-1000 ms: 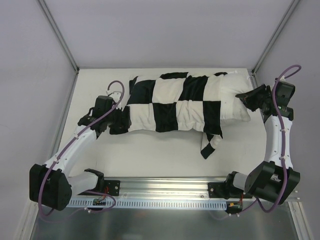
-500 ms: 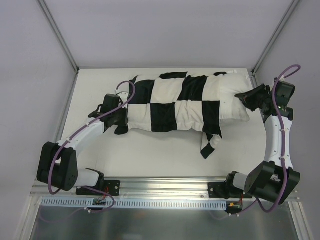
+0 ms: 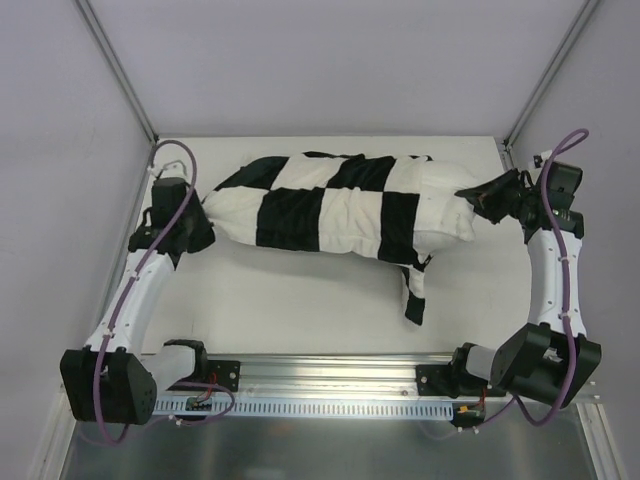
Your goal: Remove the pillowcase from the pillow
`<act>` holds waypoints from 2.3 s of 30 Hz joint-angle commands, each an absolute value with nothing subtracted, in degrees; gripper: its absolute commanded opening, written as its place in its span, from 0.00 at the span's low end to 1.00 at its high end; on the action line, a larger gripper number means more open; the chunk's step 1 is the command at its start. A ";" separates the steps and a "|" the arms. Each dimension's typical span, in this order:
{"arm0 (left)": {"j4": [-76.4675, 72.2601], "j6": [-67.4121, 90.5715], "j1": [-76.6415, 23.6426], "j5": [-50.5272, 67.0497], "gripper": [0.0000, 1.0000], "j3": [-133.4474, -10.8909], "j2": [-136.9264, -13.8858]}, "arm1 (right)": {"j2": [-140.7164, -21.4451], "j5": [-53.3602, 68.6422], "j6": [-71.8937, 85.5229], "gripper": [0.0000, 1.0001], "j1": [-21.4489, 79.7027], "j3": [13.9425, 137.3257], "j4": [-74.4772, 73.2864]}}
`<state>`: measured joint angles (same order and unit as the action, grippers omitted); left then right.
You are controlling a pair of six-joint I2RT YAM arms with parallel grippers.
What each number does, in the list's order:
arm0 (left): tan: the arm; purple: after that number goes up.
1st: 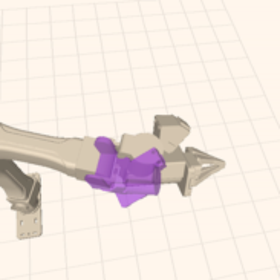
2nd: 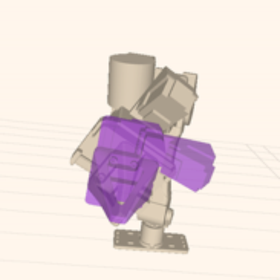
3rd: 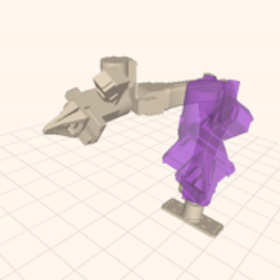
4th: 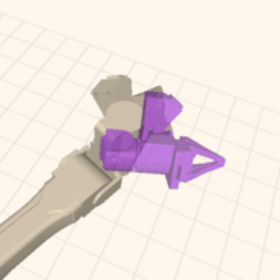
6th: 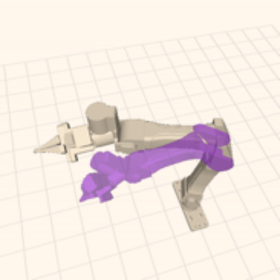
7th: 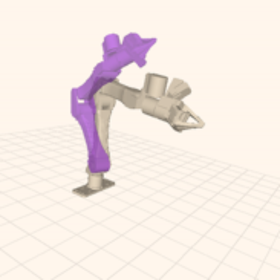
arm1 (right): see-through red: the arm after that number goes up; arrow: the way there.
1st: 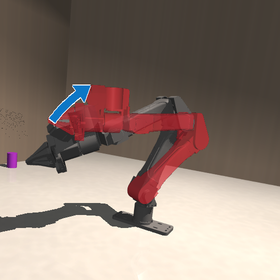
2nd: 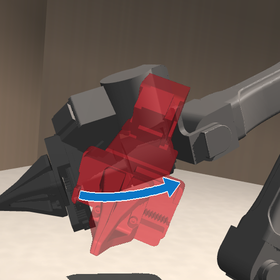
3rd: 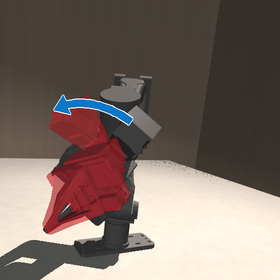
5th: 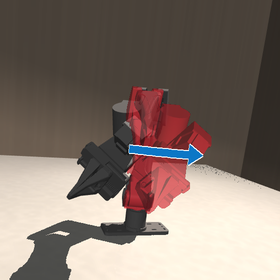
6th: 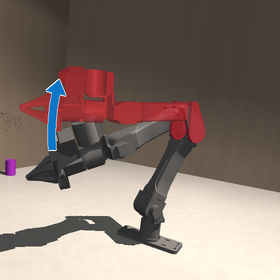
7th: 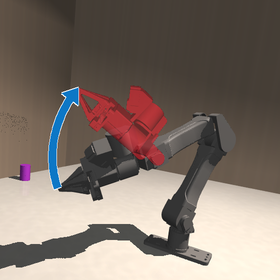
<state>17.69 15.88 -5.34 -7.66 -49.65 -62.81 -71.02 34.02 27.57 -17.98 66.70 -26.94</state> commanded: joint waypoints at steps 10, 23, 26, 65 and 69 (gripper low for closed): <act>28.04 17.85 8.52 -21.36 0.00 -63.28 -56.96 | -58.45 36.12 34.27 0.01 -27.32 80.51 -20.74; 32.25 19.59 20.64 -21.98 0.00 -67.50 -54.76 | -65.39 36.30 34.54 0.01 -28.12 75.16 -18.90; 33.48 24.07 24.85 -19.70 0.00 -67.41 -54.84 | -66.09 35.16 33.93 0.01 -28.12 72.52 -18.11; 36.91 25.58 10.02 7.64 0.99 -81.81 -82.25 | -83.46 21.25 20.03 1.00 2.72 75.40 -28.84; 37.53 25.84 10.72 7.73 0.99 -87.00 -92.51 | -89.81 24.69 22.41 0.97 4.65 78.31 -28.65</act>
<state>36.69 26.11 9.98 6.04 -82.46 -88.42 -86.89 19.68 19.05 3.27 75.77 -28.77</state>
